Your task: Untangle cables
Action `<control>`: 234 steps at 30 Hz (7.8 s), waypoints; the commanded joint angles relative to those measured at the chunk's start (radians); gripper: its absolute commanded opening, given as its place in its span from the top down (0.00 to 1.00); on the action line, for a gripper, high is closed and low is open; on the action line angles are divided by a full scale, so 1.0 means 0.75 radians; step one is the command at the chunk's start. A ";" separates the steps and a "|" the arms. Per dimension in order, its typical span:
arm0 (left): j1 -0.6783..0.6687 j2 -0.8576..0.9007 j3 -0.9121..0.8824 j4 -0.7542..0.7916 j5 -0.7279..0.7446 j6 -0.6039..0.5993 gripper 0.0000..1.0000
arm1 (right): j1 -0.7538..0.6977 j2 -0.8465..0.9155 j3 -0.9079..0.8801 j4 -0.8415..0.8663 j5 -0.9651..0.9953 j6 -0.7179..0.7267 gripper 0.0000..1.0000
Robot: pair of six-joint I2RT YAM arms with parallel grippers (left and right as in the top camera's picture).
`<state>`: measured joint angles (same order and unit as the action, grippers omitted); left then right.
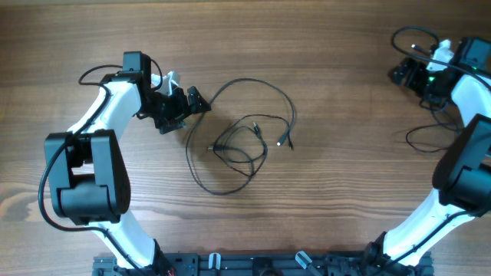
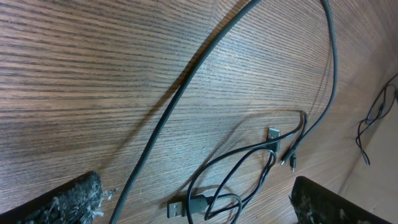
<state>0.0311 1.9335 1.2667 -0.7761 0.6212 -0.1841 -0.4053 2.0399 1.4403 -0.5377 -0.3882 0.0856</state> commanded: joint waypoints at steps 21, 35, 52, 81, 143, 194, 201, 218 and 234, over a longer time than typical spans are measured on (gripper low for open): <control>-0.004 -0.027 -0.006 0.004 -0.008 0.027 0.00 | 0.858 -0.020 -0.056 -0.202 -0.112 0.411 0.01; -0.004 -0.027 -0.006 0.004 -0.008 0.027 0.00 | 1.343 -0.020 -0.056 -0.177 -0.112 0.482 0.02; -0.004 -0.027 -0.006 0.004 -0.008 0.026 0.00 | 1.425 -0.125 0.105 -0.378 0.040 0.269 0.06; -0.004 -0.027 -0.006 0.004 -0.009 0.026 0.00 | 1.659 -0.124 0.102 -0.252 0.869 0.292 0.00; 0.503 -0.030 0.224 -0.243 -0.537 -0.053 0.00 | 1.779 0.130 0.033 0.429 0.344 0.762 0.29; 0.503 -0.030 0.224 -0.243 -0.537 -0.053 0.00 | 1.643 -0.755 0.189 0.903 1.216 -1.006 0.96; 0.503 -0.030 0.224 -0.243 -0.537 -0.053 0.00 | 1.471 -0.674 0.189 0.226 1.216 -0.674 0.96; 0.503 -0.030 0.224 -0.243 -0.537 -0.053 0.00 | 0.873 -0.578 0.189 0.502 0.773 -0.340 0.96; 0.503 -0.030 0.224 -0.243 -0.537 -0.053 0.00 | 0.540 -0.333 0.078 -0.419 0.664 0.482 0.96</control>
<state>0.4068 1.9312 1.4281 -0.9611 0.2283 -0.2222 0.0097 1.7664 1.5505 -0.8307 0.1459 0.4011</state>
